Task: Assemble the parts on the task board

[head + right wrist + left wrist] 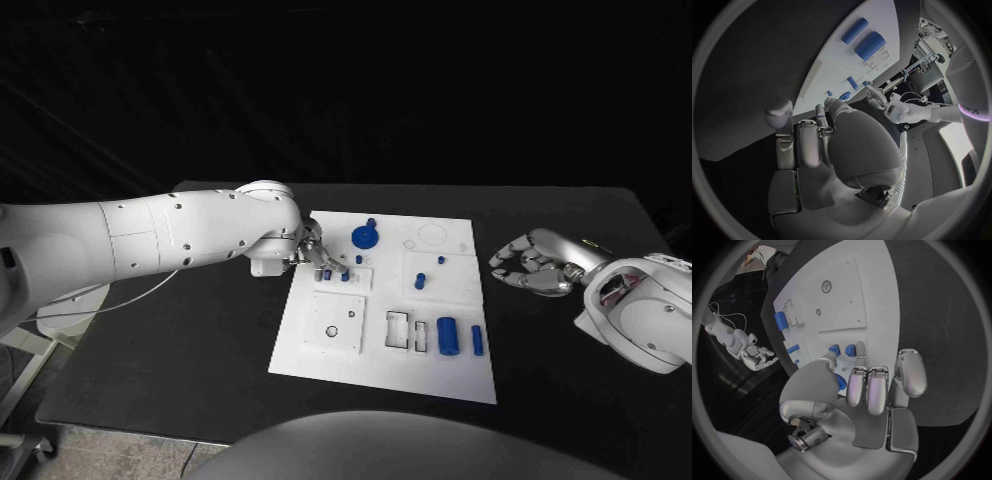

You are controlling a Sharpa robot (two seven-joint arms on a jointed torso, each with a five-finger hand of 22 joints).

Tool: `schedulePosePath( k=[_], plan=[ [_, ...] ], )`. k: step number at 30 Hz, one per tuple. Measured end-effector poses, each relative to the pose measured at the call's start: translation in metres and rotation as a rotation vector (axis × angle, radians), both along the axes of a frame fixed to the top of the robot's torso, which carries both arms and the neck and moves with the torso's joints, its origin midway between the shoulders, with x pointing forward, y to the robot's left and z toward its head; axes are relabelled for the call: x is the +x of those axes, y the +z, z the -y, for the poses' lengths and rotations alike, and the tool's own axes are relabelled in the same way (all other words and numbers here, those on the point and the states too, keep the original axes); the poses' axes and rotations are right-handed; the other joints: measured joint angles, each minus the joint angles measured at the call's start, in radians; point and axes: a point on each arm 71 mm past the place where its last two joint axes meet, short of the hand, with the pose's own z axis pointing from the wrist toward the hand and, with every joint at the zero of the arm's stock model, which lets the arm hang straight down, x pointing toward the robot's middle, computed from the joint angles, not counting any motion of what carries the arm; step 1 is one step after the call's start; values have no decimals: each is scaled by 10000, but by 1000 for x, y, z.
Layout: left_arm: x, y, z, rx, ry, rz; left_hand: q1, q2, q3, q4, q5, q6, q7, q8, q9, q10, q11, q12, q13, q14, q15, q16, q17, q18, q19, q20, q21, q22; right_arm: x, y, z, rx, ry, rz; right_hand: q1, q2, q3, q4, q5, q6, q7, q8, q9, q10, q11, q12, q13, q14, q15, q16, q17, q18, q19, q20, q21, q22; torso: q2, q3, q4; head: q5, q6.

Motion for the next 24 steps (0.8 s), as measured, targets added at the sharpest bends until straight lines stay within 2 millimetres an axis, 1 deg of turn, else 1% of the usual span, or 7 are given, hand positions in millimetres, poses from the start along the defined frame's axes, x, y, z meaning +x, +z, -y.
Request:
schedulePosePath(
  k=[3, 10, 13, 14, 17, 21, 24],
  plan=[
    [1, 0, -1, -13, 47, 39, -162, 162, -157, -7, 247, -83, -17, 60, -7, 0, 0, 0, 0, 0, 0, 0, 0, 1, 0, 0, 0, 7, 0, 0, 0, -9, 0, -15, 0, 0, 0, 0, 0, 0, 0, 0, 0, 0, 0, -2, 2, -28, 28, -24, 0, -1, -23, -23, -52, 0, 0, 1, -1, 1, 0],
    [1, 0, -2, -90, 193, 192, -147, 320, -449, -25, 542, -115, -22, 408, 136, 0, -1, 0, 0, 0, 0, 0, 0, 1, 36, 36, 13, 6, 0, -1, -1, -24, 15, -46, 0, 0, 0, 0, 0, 0, 0, 0, 0, 0, 0, -39, 8, -37, 37, -40, 0, -1, -37, -37, -59, 0, 1, 3, -1, 8, 0],
    [0, -1, -2, -151, 271, 286, 150, 455, -569, -41, 1104, -93, -72, 640, 243, 0, -1, 0, 0, 0, 0, 0, -1, 1, 58, 14, 90, 5, 0, -1, -1, -27, 16, -51, 0, 0, 0, 0, 0, 0, 0, 0, 0, 0, 0, -39, 6, -1, 73, -40, 0, -1, -74, -1, -59, -16, 1, 3, 0, 8, 0],
    [-1, -1, -3, -166, 288, 309, 188, 452, -579, -33, 1162, -99, -77, 660, 251, 0, -1, 0, 0, 0, 0, 0, 0, 2, 61, 12, 90, 6, 0, -1, -1, -28, 16, -52, 0, 0, 0, 0, 0, 0, 0, 0, 0, 0, 0, -39, 5, -1, 73, -40, 0, -1, -74, -1, -59, -16, 1, 3, 0, 8, 0],
    [-2, -1, -3, -234, 348, 395, 714, 392, -626, -62, 1921, -153, -130, 850, 322, 0, -1, 0, 0, 0, 0, 0, 0, 2, 74, -2, 98, 5, 0, -1, -1, -31, 15, -58, 0, 0, -1, 0, 0, 0, 0, 0, 0, 0, 0, -39, 2, -1, 73, -40, 0, -1, -74, -1, -59, -16, 1, 3, 0, -4, 0],
    [-5, 0, -4, -327, 381, 479, 1164, 332, -626, -62, 2621, -204, -164, 947, 335, 0, -1, 0, 0, 0, 0, 0, 0, 2, 74, -2, 98, 5, 0, -1, 0, -37, 9, -66, 0, 0, -1, 0, 0, 0, 0, 0, 0, 0, 0, -39, 0, -1, 73, -40, 0, -2, -74, -1, -59, -15, 1, 2, -1, -10, 0],
    [-8, 1, -5, -369, 383, 526, 1437, 279, -626, -62, 3252, -333, -163, 1017, 315, 0, -2, 0, 0, 0, 0, 0, 0, 1, 74, -2, 98, 4, 0, -1, 0, -41, 4, -69, 0, 0, -1, 0, 0, 0, 0, 0, 0, 0, 0, -39, -1, -1, 72, -40, 0, -1, -73, -1, -59, -16, 0, 2, -1, -11, 0]
  ],
)
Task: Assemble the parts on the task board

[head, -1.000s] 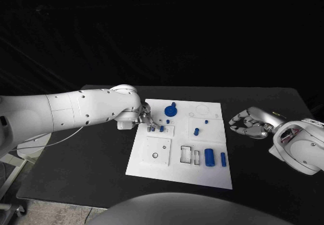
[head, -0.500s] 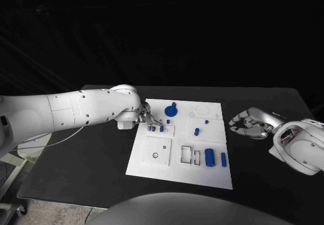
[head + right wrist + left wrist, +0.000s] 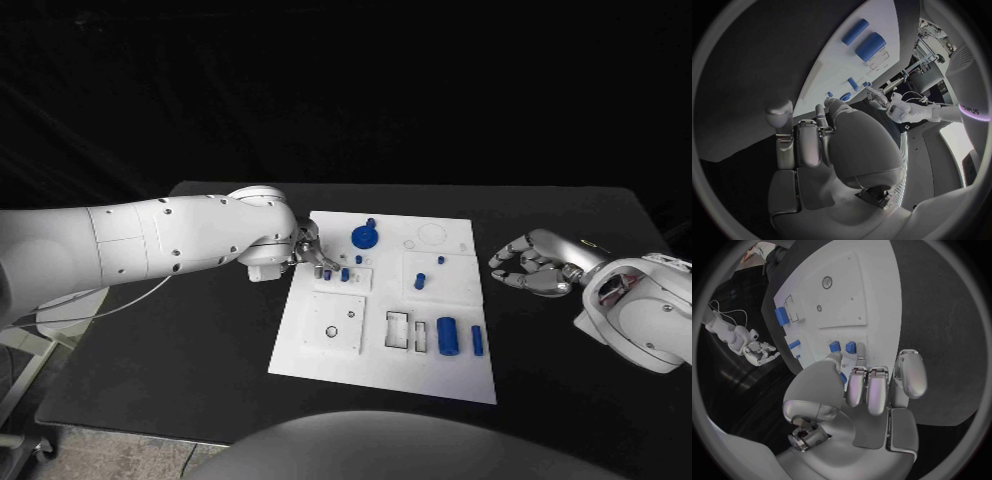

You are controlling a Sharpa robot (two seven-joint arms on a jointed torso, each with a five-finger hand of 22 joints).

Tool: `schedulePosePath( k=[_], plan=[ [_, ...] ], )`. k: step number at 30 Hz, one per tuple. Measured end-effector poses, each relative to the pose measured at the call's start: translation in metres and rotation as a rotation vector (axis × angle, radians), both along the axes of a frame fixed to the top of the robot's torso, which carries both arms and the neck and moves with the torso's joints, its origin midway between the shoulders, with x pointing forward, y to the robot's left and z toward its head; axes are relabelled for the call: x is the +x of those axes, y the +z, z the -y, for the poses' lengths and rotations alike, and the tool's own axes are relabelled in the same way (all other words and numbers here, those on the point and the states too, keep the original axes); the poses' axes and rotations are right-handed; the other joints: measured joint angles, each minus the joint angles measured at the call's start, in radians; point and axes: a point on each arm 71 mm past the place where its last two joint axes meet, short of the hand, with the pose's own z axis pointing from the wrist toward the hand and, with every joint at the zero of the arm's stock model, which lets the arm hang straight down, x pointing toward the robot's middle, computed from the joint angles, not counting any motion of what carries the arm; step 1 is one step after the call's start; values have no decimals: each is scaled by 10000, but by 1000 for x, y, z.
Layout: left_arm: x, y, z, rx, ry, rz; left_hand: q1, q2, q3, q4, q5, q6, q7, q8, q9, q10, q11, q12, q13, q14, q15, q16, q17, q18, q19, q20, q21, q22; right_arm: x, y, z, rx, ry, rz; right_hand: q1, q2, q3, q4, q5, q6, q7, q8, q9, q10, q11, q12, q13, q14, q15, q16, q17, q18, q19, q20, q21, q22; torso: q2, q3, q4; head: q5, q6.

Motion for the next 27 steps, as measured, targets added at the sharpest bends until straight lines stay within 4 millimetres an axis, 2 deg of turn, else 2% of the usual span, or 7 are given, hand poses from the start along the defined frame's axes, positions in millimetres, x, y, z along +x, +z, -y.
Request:
schedulePosePath(
  k=[6, 27],
  plan=[
    [-3, 1, -3, 85, -63, 86, 195, -36, 0, 0, 482, -36, 36, 0, -91, 0, 0, 0, 0, 0, 0, 0, 0, -1, 0, 0, 0, -1, 0, 0, 0, -9, -9, -7, 0, 0, 0, 0, 0, 0, 0, 0, 0, 0, 0, 0, 1, 0, 0, 0, 0, 0, 0, 0, 0, 0, -8, 0, 5, 6, 0],
    [-8, 3, 2, 288, -379, 262, 394, -127, 0, 0, 694, -72, 0, 0, -158, 0, -1, -39, 0, 0, -1, 0, 7, -1, -39, -38, -128, -3, 0, -1, 0, -10, -11, -39, 0, 0, -1, 0, 0, 0, 0, 0, 0, 0, 0, 14, 3, 0, 0, 0, 8, 0, 1, 0, -45, 0, 1, -1, -4, 48, 0]
  ],
)
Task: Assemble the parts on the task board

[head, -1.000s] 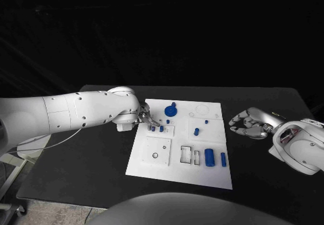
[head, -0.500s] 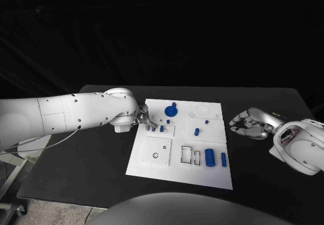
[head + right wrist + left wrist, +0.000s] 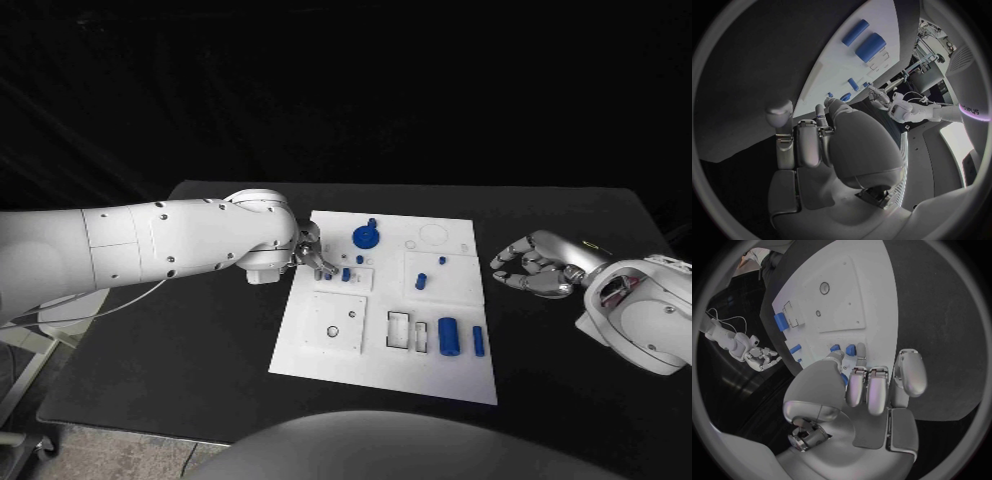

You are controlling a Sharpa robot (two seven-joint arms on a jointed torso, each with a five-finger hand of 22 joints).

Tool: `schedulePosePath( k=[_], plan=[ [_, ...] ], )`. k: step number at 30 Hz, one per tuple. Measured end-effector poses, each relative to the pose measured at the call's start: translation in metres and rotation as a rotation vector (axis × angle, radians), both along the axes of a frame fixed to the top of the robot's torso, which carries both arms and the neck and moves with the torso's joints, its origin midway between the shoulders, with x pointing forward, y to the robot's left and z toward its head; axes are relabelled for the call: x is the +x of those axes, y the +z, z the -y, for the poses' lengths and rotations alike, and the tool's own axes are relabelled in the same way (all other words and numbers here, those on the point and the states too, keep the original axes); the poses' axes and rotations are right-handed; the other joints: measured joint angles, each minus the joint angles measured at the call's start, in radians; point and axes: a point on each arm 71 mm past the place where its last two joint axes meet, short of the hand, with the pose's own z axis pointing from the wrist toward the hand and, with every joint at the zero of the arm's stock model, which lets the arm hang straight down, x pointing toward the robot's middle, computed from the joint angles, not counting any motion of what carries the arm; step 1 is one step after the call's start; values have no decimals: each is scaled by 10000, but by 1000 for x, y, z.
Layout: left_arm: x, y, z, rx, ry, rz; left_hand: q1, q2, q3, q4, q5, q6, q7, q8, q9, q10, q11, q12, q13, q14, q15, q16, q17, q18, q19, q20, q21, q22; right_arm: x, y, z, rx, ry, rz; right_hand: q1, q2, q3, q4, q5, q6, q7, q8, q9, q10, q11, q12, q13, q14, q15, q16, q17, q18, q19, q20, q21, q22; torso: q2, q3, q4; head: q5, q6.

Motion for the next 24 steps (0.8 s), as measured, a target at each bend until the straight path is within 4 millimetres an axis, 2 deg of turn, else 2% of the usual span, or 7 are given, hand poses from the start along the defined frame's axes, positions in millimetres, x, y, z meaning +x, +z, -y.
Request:
schedulePosePath(
  k=[4, 9, 17, 22, 24],
  plan=[
    [-1, 0, 2, -24, -47, -12, 121, 16, 19, -19, 68, 0, 0, 0, -33, 0, 0, -1, 0, 0, 0, 0, -1, 0, 0, 0, 0, 0, 0, 0, 0, -2, -9, -5, 0, 0, 0, 0, 0, 0, 0, 0, 0, 0, 0, -20, -3, 0, 0, 0, 0, 0, 0, 0, 0, 0, 0, 0, 1, -7, 0],
    [-1, 0, 4, -28, -84, -29, 440, -50, 123, -99, 473, 0, 0, 42, -108, 0, 0, -77, 0, 0, 0, -43, -1, 0, -35, -34, -48, -1, 0, 0, 0, 0, -8, -12, 0, 0, 0, 0, 0, 0, 0, 0, 0, 0, 0, -35, -3, 0, 0, 0, -1, 1, 0, 0, 0, 0, -2, 3, 1, 8, 0],
    [-2, -3, 6, -28, -98, -76, 794, -79, 313, -134, 917, 1, 0, 126, -166, -37, -37, -77, 1, 0, 0, -43, -2, -1, -35, -35, -47, -1, 0, -1, 0, 3, -8, -30, 0, 0, 0, 0, 0, 0, 0, 0, 0, 0, 0, -41, 5, 0, 0, 0, -2, 0, 0, 0, 0, 0, -1, 3, 3, 2, 0],
    [-2, -3, 6, -41, -91, -77, 1177, -8, 657, -239, 1345, 1, 1, 234, -171, -19, -94, -77, 2, 0, 0, -43, -3, 0, -35, -34, -47, -2, 0, -1, 1, 2, -15, -44, 0, 0, 0, 0, 0, 0, 0, 0, 0, 0, 0, -41, 5, 0, 0, 0, -2, 0, 0, 0, 0, 0, -1, 1, 3, 20, 0],
    [-2, -3, 6, -55, -76, -64, 1262, -53, 796, -267, 1411, 43, -42, 300, -171, -35, -110, -77, 2, 0, 0, -43, -3, 0, -35, -34, -47, -2, 0, -1, 1, 1, -19, -51, 0, 0, 0, 0, 0, 0, 0, 0, 0, 0, 0, -40, 4, 0, 0, 0, -2, 0, 1, 0, 0, 0, -1, 1, 3, 21, 0]
  ],
)
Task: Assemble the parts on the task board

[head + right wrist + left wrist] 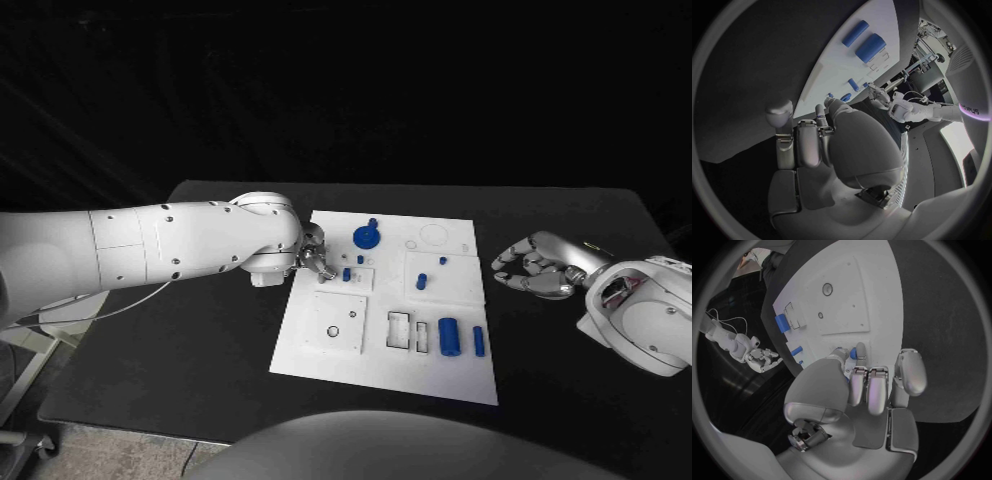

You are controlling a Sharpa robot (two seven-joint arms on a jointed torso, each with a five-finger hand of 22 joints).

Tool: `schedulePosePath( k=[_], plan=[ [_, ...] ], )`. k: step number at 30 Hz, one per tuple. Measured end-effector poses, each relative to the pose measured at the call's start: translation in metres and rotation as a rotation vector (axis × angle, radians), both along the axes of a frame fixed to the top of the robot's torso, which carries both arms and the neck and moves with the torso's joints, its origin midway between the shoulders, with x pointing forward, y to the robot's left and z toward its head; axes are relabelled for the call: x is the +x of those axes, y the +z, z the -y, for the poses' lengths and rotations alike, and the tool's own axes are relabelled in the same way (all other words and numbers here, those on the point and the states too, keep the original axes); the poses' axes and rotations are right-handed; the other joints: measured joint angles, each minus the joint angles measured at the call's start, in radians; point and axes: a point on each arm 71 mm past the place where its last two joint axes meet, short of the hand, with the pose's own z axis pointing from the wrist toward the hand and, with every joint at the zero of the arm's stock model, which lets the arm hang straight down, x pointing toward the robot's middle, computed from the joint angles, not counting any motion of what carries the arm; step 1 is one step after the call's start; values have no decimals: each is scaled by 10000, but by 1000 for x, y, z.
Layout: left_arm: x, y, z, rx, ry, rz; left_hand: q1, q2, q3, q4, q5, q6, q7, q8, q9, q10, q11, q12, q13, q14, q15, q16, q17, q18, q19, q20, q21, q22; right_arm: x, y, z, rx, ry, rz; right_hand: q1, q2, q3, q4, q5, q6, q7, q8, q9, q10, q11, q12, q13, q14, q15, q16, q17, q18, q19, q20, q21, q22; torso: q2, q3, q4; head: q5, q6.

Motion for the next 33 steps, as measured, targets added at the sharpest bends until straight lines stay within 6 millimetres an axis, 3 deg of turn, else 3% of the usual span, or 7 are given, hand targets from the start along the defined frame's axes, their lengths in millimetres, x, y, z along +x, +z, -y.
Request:
schedulePosePath(
  k=[2, 7, 16, 22, 31, 33],
  plan=[
    [0, 0, 0, -21, 16, 20, 158, 35, 152, -39, 0, 15, -14, 61, 0, 9, -9, 0, 0, 1, -73, 0, 0, 0, 0, 0, 0, 0, 0, 0, 0, 0, -2, -6, 0, 0, 16, -16, 0, 0, 0, 0, 0, 0, 0, 0, -2, 0, 0, 0, 0, 0, 0, 0, 0, -5, 0, 0, 0, 0, 0],
    [0, 0, 0, -96, 82, 99, 373, -54, 871, -111, -483, 51, -48, 165, -4, 37, -36, 0, 2, 0, -74, 0, -1, 0, 37, -36, 0, 0, 0, 0, 0, -2, -13, -24, 0, 0, 30, -30, 0, 0, 0, 0, 0, 0, 0, 1, -7, 0, 0, -40, -1, 0, 0, 0, -35, -17, 0, -2, 0, -19, 0],
    [-1, 2, -1, -241, 251, 307, 402, -99, 1745, -18, -548, -7, -64, 307, 10, 39, -38, 0, 0, 0, -74, 0, -2, -1, 36, -36, 51, -1, 0, -1, 1, -3, -29, -60, 0, 0, 30, -30, 0, 0, 0, 0, 0, 0, 0, 15, -7, 0, 0, -40, -1, 0, 0, 0, -35, -17, 3, -2, 0, -33, 0],
    [-5, 4, -5, -386, 366, 427, 271, -414, 2358, 21, -549, -10, -66, 423, 22, 38, -38, 0, -1, -1, -74, 0, -2, 0, 73, -72, 99, -1, 0, -1, 1, 0, -35, -83, 0, 0, 30, -30, 0, 0, 0, 0, 0, 0, 0, 25, -7, 0, 0, -40, -2, 1, 0, 0, -34, -17, 2, -3, 0, -53, 0],
    [-2, 24, -8, -654, 393, 573, -120, -1021, 3938, -300, -587, -1, -70, 654, 35, 2, -73, 0, -1, -1, -145, 0, -3, 0, 108, -107, 167, -1, 1, -2, 1, -13, -43, -110, 0, 0, 29, -29, 0, 0, 0, 0, 0, 0, 0, 28, 0, 0, 0, -39, -3, 1, 0, 0, -34, -17, -12, -2, 5, -38, 0],
    [2, 28, -8, -625, 358, 540, -242, -1191, 4419, -377, -816, 2, -69, 710, 49, 2, -73, 0, -1, -1, -145, 0, -3, 0, 108, -107, 167, -2, 1, -2, 1, -16, -37, -117, 0, 0, 29, -29, 0, 0, 0, 0, 0, 0, 0, 28, 1, 0, 0, -39, -3, 0, 0, 0, -34, -17, -13, -1, 4, -22, 0]
  ],
)
